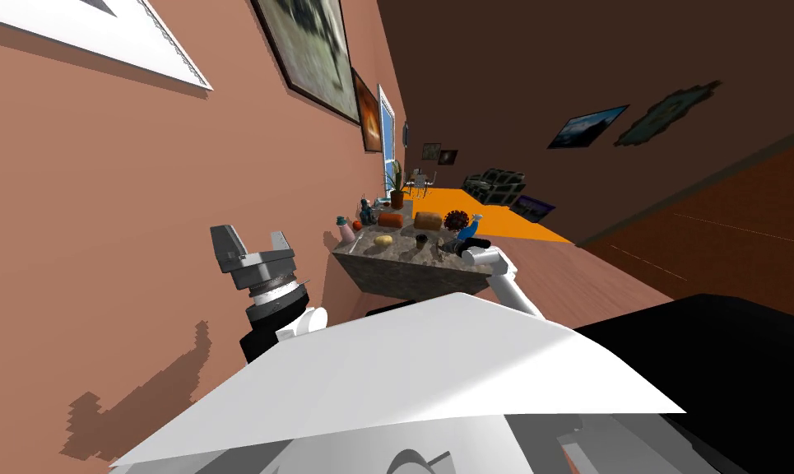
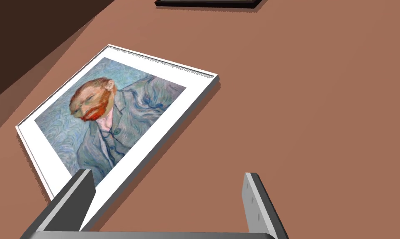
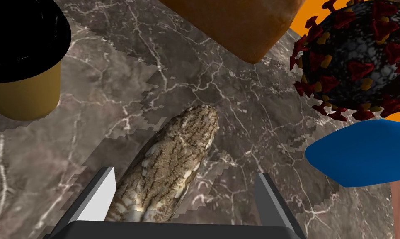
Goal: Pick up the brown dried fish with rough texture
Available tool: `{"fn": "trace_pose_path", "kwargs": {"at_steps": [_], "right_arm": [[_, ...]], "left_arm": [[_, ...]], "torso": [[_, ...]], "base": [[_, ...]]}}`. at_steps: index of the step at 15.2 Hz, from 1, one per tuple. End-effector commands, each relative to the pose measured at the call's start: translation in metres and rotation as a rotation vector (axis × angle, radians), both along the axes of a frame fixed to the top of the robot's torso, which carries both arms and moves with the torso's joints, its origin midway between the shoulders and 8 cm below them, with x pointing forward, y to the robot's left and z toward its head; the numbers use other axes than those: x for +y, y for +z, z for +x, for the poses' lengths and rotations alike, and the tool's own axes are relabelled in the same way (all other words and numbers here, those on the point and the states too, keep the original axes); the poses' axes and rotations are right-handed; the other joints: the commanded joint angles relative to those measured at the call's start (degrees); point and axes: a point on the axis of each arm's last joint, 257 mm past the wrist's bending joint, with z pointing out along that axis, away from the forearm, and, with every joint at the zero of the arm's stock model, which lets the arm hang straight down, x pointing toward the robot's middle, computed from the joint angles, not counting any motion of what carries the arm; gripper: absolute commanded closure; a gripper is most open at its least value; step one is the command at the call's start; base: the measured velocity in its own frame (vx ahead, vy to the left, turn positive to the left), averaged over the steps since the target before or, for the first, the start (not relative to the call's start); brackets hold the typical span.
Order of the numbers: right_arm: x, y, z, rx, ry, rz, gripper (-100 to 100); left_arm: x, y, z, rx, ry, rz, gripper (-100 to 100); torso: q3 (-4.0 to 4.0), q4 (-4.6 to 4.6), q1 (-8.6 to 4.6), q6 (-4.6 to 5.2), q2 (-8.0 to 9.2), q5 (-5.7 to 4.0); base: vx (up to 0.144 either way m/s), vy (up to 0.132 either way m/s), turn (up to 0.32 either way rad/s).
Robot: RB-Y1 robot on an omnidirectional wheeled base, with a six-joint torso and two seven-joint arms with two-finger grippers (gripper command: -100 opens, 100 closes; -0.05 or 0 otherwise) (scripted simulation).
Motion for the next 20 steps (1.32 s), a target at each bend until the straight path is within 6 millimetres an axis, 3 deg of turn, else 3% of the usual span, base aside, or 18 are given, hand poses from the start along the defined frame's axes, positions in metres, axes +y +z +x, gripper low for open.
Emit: {"fn": "trace_pose_path", "kwargs": {"at_steps": [1,5,20], "right_arm": [[-0.002,-0.005,-0.005,0.026,-0.022,0.027,-100],[-0.014,-0.016,-0.01,0.088,-0.105,0.12,-100],[-0.031,-0.046,-0.045,0.282,-0.358,0.353,-100]], "left_arm": [[0.0,0.0,0.0,0.0,0.0,0.0,0],[0.0,0.0,0.0,0.0,0.0,0.0,0],[0.0,0.0,0.0,0.0,0.0,0.0,0]], "torso": [[0.0,0.0,0.0,0.0,0.0,0.0],[-0.01,0.0,0.02,0.0,-0.01,0.0],[-0.01,0.0,-0.01,-0.01,-0.01,0.0]], "base": [[-0.003,-0.011,-0.004],[-0.008,-0.015,0.127],[-0.008,-0.018,0.105]]}}
